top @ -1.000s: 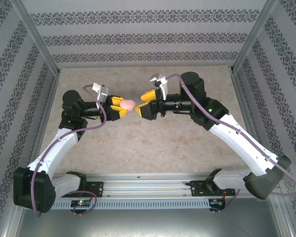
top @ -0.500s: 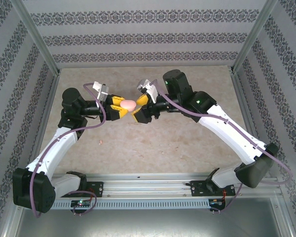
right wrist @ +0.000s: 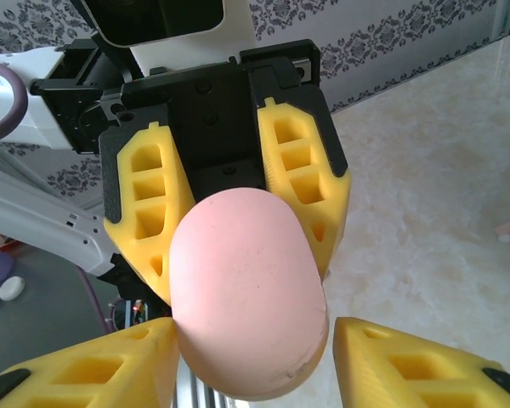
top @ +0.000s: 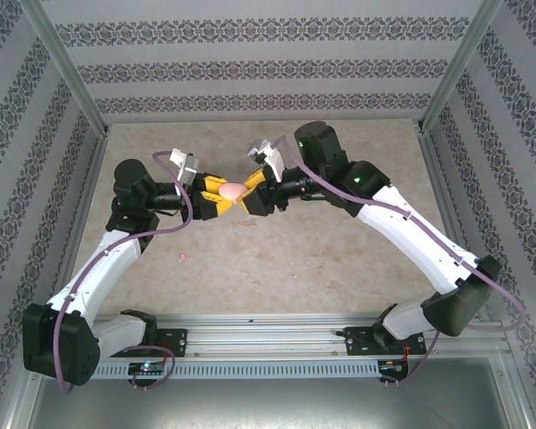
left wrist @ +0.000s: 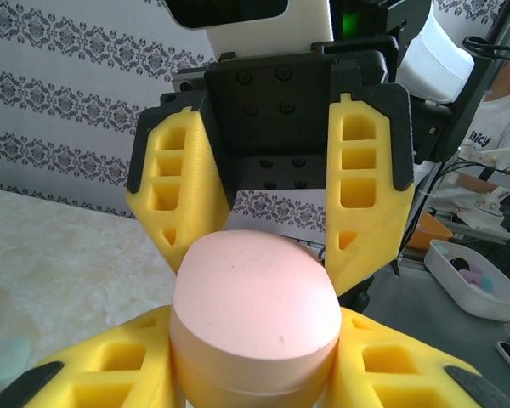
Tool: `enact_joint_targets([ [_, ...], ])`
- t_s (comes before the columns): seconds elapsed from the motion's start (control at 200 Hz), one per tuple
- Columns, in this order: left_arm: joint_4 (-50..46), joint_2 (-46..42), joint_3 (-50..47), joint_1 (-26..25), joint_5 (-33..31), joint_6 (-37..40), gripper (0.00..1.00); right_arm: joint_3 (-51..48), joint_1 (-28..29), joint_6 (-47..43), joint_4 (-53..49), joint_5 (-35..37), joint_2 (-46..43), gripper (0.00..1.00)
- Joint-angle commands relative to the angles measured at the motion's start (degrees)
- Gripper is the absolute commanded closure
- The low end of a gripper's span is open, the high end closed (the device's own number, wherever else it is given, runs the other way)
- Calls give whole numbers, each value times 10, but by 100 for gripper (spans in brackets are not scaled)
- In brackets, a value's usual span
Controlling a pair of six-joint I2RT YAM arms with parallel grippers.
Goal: Insert wireless bluetooth earbuds into charging case
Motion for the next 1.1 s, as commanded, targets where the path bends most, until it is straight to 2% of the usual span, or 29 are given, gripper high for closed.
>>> enact_joint_targets([
  [0.0, 0, -5, 15, -8, 20, -5, 71, 12, -8, 7, 25, -19, 9, 42],
  [0.105, 1, -4, 16, -9, 20, -6, 71, 9, -8, 6, 31, -21, 9, 37],
  [0.285, 2, 1, 19, -13, 23, -10, 71, 20, -12, 13, 33, -27, 20, 49],
  [0.39, 3, 2, 21, -15, 24, -12, 71, 25, -15, 18, 34, -37, 27, 51],
  [0.43, 3, 2, 22, -15, 25, -12, 71, 25, -15, 18, 35, -39, 27, 50],
  [0.495, 3, 3, 25, -15, 27, -16, 72, 23, -15, 11, 37, -42, 27, 42],
  [0.55, 5, 6, 26, -15, 30, -19, 72, 19, -15, 5, 39, -44, 24, 41],
  [0.704, 16, 10, 26, -16, 30, -26, 72, 25, -18, 7, 39, -48, 27, 59],
  [0.774, 19, 11, 24, -16, 30, -29, 72, 26, -19, 13, 41, -53, 29, 65],
  [0.939, 20, 10, 22, -16, 32, -30, 72, 18, -24, 43, 59, -46, 23, 66],
  [1.094, 23, 10, 22, -16, 32, -30, 72, 10, -50, 145, 107, -66, 28, 65],
])
